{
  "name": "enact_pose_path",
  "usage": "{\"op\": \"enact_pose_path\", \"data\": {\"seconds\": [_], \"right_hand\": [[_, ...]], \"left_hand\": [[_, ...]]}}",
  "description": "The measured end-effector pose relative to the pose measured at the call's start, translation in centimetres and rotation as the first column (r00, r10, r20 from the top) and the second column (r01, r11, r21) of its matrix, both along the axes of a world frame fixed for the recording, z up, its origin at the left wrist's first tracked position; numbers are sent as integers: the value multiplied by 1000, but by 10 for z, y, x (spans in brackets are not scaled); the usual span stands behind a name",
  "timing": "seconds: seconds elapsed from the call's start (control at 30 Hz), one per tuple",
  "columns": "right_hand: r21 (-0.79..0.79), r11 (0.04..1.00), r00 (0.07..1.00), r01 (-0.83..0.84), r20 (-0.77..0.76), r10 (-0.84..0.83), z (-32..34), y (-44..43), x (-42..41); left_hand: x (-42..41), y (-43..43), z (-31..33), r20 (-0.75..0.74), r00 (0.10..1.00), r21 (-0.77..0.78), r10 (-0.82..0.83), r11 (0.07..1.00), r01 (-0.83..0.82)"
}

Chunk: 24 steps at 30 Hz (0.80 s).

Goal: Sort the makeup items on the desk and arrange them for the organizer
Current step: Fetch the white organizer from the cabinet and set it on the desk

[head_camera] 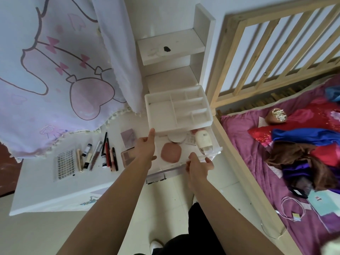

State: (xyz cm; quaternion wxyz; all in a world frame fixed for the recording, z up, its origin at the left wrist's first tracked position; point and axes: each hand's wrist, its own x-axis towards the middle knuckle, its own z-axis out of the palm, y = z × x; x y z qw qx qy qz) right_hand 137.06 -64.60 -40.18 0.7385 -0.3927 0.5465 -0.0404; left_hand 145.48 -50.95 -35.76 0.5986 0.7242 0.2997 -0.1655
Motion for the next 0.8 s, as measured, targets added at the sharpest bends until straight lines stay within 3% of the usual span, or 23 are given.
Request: {"op": "enact_pose_path", "data": {"seconds": [0.1,0.17,0.23,0.3,0.37,0.43,0.53,0.6,0.73,0.8], "right_hand": [[53,998,997,19,76,-23,5,-3,-5],[18,999,999,-27,22,27,9,-6,0],[-147,984,991,-105,-95,91,15,-8,4],[-426,890,977,-161,-195,83,23,-12,5],[-674,706,974,-216,-196,112,32,-22,2],[-823,484,953,-297,-226,201,35,-36,3],[-873,-15,827,-488,-468,313,32,-58,12],[-792,-216,705,-571,-607,365,32,-66,24],[-513,-533,448,-673,-856,258,40,-68,40],[-393,-617,358,-682,-915,187,42,-64,42]], "left_hand": [[-6,-3,-3,-31,999,-90,-19,996,16],[-9,-2,-6,-33,999,-98,-41,994,38],[-16,-2,-7,19,995,-15,-99,995,100],[-27,-2,-5,118,958,230,-261,946,229],[-37,2,-6,224,851,551,-475,782,292],[-40,0,-5,269,689,738,-673,604,302],[-34,-15,-1,44,484,893,-874,251,373],[-28,-26,-2,-102,442,916,-891,90,392],[-21,-40,-7,-210,503,899,-838,37,436],[-19,-44,-9,-229,506,907,-832,7,422]]}}
